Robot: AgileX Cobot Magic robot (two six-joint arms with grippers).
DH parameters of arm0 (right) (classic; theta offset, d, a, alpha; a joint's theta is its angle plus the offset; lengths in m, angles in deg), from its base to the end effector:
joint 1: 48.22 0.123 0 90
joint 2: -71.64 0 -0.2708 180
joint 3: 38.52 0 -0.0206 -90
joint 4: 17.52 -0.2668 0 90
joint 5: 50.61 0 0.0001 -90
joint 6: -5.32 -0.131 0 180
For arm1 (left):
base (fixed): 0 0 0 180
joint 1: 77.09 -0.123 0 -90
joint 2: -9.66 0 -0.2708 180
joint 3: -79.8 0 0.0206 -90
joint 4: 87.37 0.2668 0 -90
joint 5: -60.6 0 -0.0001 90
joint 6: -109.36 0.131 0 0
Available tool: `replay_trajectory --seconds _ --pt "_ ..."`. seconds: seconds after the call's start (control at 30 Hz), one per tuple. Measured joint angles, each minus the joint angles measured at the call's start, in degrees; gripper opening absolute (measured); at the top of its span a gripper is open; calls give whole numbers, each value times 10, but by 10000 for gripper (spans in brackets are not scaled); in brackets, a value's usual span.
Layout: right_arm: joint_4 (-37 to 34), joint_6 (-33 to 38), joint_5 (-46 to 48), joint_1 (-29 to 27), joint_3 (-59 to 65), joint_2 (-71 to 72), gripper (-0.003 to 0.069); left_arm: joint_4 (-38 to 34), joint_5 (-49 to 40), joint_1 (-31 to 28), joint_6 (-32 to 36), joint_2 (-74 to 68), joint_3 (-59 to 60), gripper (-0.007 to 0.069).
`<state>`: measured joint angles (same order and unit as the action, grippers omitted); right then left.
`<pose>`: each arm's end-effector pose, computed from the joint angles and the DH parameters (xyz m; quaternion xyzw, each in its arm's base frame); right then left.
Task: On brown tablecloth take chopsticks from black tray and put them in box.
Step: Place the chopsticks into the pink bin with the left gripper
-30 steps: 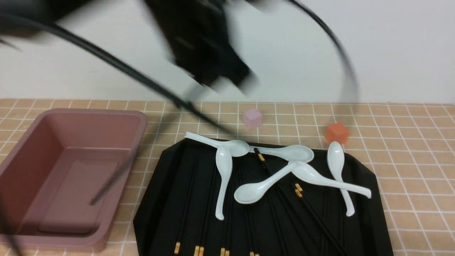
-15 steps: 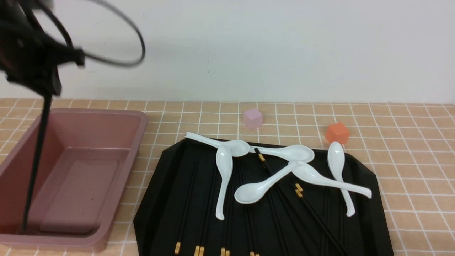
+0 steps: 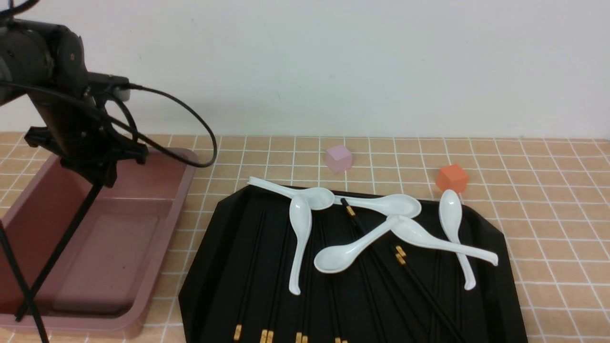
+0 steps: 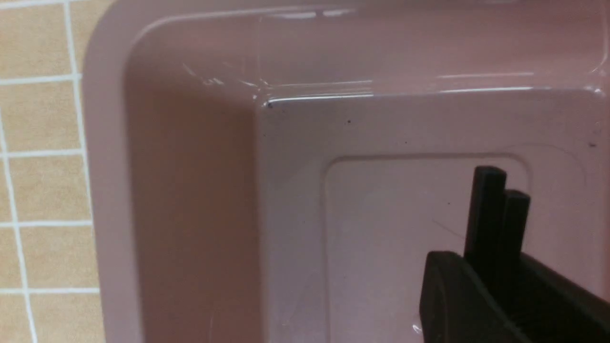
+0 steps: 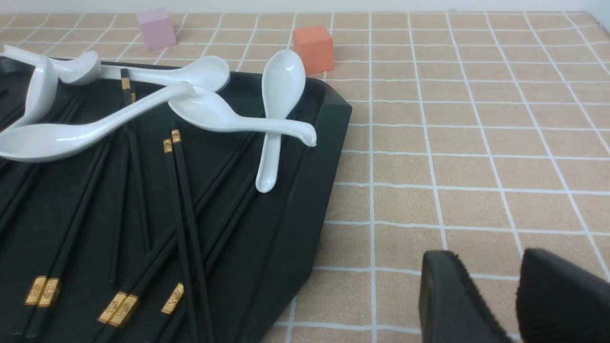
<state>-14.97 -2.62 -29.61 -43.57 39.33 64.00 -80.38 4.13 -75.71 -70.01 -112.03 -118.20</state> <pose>0.1213 0.0078 0.1633 0.0111 0.8010 0.0469 0.5967 0.4511 0.0024 0.1878 0.0417 0.9826 0.0547 0.1723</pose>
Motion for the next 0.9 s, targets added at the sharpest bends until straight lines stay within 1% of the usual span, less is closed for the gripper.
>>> replay_trajectory --seconds 0.33,0.4,0.5,0.7,0.77,0.83,0.87,0.9 --pt "0 0 0 0 0 0 240 2 40 0 74 -7 0 102" --pt "0 0 0 0 0 0 240 2 43 0 80 -7 0 106" --pt "0 0 0 0 0 0 240 2 45 0 84 -7 0 150" --pt "0 0 0 0 0 0 240 1 42 0 86 -7 0 314" --pt "0 0 0 0 0 0 240 -8 20 1 76 -7 -5 336" --pt "0 0 0 0 0 0 240 -9 -12 6 55 -3 -20 318" --pt "0 0 0 0 0 0 240 -9 -32 9 39 4 -29 281" --pt "0 0 0 0 0 0 240 -11 -50 12 27 15 -39 228"
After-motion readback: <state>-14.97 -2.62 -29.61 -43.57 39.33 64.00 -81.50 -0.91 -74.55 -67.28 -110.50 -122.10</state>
